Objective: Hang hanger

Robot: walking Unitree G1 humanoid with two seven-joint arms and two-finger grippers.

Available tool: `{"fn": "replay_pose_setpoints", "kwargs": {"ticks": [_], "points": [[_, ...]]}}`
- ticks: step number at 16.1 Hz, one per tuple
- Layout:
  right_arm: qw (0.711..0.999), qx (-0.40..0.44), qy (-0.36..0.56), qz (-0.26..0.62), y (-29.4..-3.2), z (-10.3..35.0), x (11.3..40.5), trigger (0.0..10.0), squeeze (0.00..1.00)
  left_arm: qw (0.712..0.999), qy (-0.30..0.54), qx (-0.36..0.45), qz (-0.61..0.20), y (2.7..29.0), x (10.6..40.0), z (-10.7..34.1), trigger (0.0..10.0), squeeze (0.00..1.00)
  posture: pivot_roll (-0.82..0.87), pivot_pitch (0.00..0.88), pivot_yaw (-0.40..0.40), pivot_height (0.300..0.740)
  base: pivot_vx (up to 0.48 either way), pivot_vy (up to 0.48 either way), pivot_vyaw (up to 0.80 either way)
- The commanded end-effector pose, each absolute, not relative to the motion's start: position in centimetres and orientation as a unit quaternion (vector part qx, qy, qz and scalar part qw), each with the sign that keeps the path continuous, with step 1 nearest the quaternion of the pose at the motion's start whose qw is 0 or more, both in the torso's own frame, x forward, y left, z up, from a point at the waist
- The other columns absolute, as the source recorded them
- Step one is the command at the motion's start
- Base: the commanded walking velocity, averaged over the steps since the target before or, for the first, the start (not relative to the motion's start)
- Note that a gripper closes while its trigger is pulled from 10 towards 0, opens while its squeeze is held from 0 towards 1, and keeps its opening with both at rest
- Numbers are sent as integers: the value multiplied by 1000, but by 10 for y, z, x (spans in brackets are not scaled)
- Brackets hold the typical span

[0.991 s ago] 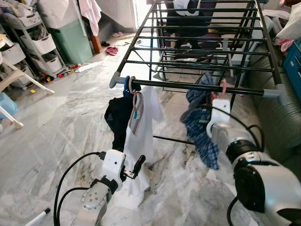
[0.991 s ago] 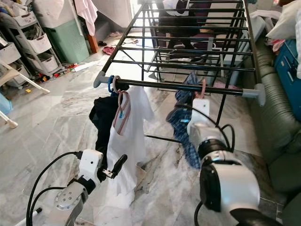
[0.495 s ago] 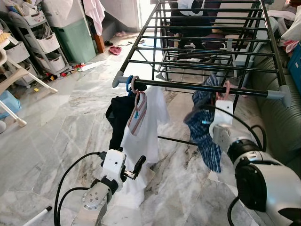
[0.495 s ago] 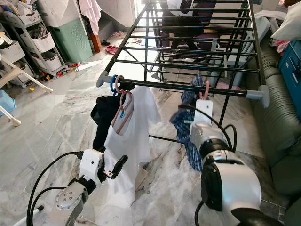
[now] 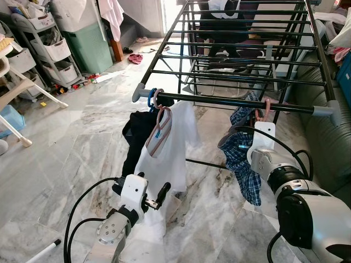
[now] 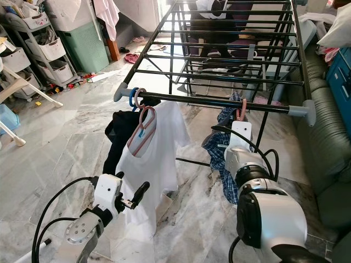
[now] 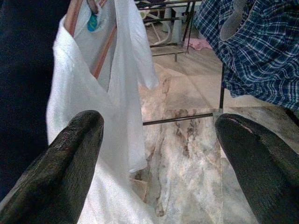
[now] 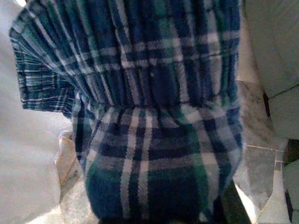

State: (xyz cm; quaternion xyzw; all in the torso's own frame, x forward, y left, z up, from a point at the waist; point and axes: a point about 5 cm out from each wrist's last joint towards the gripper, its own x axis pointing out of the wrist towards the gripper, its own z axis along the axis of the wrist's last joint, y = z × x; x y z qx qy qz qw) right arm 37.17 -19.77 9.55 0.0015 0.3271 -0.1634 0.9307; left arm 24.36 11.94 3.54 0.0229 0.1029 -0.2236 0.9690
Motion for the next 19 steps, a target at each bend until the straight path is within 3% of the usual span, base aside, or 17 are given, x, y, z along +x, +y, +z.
{"fn": "replay_pose_setpoints", "kwargs": {"ticks": [1, 2, 3, 19], "points": [[923, 33, 341, -172, -198, 86, 366, 10000, 75, 969, 100, 34, -224, 121, 246, 39, 10000, 0, -104, 3, 69, 740, 0, 0, 0], [924, 38, 338, -172, -199, 87, 366, 10000, 898, 969, 100, 34, -224, 121, 247, 39, 10000, 0, -102, 2, 69, 740, 0, 0, 0], [926, 45, 335, -170, -199, 87, 367, 10000, 1000, 969, 100, 34, -224, 121, 247, 39, 10000, 0, -102, 1, 69, 740, 0, 0, 0], [948, -50, 273, -157, -189, 102, 377, 10000, 1000, 969, 105, 35, -222, 123, 245, 34, 10000, 0, -105, 3, 72, 740, 0, 0, 0]]}}
